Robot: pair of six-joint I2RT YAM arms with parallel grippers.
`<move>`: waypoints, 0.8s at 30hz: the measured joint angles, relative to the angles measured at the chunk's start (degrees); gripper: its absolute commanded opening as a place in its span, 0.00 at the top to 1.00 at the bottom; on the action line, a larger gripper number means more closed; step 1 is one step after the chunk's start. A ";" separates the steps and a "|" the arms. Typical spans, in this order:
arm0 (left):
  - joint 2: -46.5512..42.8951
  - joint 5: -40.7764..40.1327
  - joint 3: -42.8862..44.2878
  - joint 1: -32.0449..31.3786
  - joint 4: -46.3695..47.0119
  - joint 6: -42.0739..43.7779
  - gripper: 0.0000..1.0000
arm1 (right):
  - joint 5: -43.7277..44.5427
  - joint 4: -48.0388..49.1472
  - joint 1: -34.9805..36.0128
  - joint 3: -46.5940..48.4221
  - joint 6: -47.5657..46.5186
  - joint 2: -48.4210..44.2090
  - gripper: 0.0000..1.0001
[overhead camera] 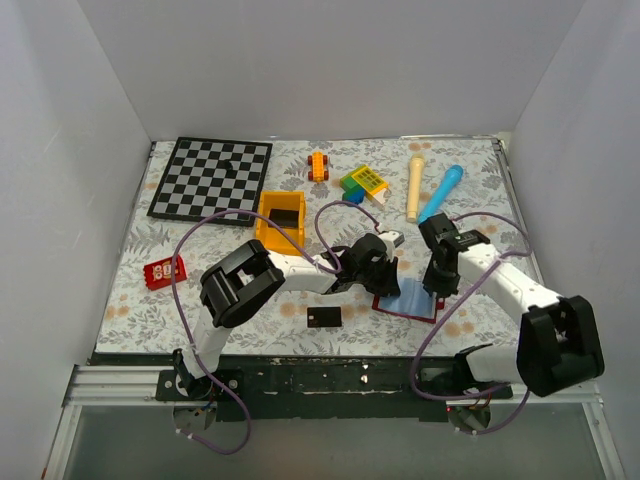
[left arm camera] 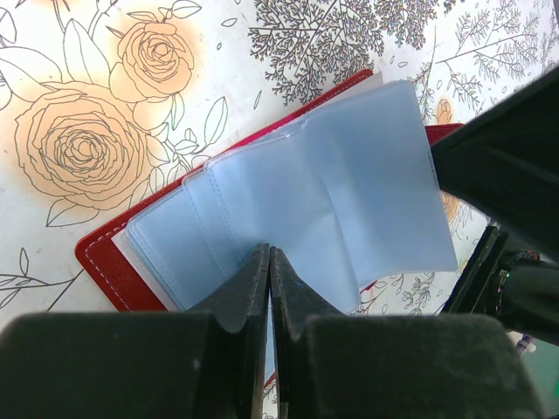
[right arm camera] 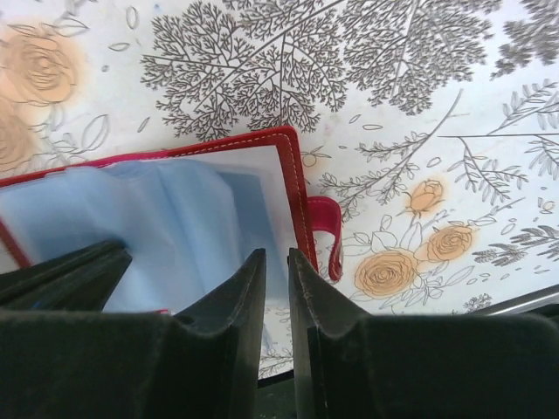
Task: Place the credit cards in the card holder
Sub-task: Open the card holder at the center of the board.
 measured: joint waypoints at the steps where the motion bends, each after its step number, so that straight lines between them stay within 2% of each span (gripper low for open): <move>1: 0.00 0.00 -0.02 0.00 0.04 0.00 1.00 | 0.50 -0.50 0.00 0.02 0.31 -1.49 0.75; 5: 0.00 -0.02 -0.02 0.00 0.04 0.00 1.00 | 0.57 -0.76 0.00 0.26 0.50 -9.70 0.75; 10: 0.00 -0.04 -0.02 -0.02 0.04 0.00 1.00 | -4.22 3.78 0.00 0.28 -0.68 -17.03 0.75; 13: 0.00 -0.07 -0.02 -0.02 0.02 -0.02 1.00 | -7.98 6.45 0.00 0.31 -1.31 -14.51 0.76; 16: 0.00 -0.09 -0.02 -0.02 0.02 -0.04 1.00 | -10.60 7.63 0.00 0.28 -1.42 -7.93 0.75; 17: 0.00 -0.09 -0.02 -0.02 0.02 -0.07 1.00 | -11.02 7.72 0.02 0.28 -1.36 -5.62 0.74; 21: 0.00 -0.09 -0.02 -0.02 0.02 -0.20 1.00 | -11.47 7.96 0.00 -0.39 -0.72 -0.15 0.55; 24: 0.00 -0.09 -0.02 -0.02 0.00 -0.20 1.00 | -12.61 8.66 0.00 -1.14 -0.61 0.63 0.55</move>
